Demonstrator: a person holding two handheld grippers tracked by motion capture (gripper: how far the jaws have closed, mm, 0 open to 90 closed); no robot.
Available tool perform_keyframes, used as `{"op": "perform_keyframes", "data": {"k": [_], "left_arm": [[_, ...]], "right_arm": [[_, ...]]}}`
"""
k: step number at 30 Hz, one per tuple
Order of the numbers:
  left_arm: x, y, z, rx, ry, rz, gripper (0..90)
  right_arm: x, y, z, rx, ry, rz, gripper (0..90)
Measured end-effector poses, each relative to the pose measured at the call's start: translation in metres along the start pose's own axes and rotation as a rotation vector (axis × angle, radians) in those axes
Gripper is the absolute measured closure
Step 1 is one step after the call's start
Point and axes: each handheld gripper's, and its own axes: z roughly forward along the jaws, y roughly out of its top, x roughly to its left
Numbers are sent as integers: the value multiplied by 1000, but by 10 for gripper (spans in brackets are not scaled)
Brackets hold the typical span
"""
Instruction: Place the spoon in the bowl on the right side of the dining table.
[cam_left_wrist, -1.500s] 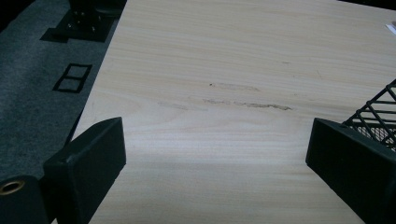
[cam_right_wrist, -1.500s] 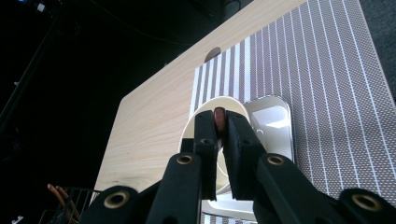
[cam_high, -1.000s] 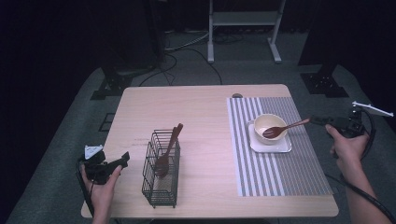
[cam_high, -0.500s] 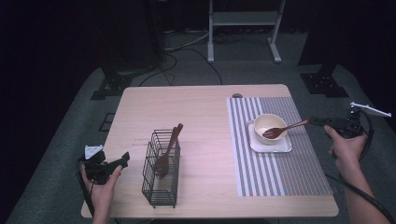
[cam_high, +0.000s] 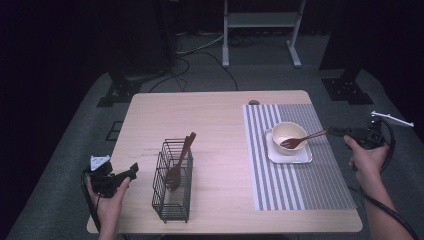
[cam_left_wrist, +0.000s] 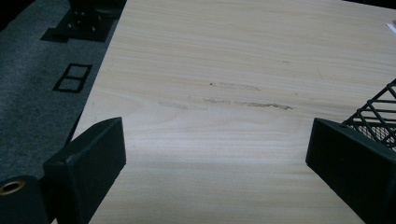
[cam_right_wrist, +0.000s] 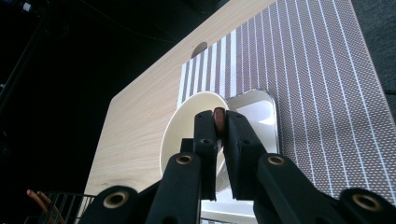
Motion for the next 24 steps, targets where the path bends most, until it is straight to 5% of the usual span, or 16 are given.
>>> {"op": "perform_keyframes", "data": {"k": [24], "left_arm": [[0,0,0,0,1,-2,39]], "right_arm": [[-4,-5,11,4,16,6,803]]}}
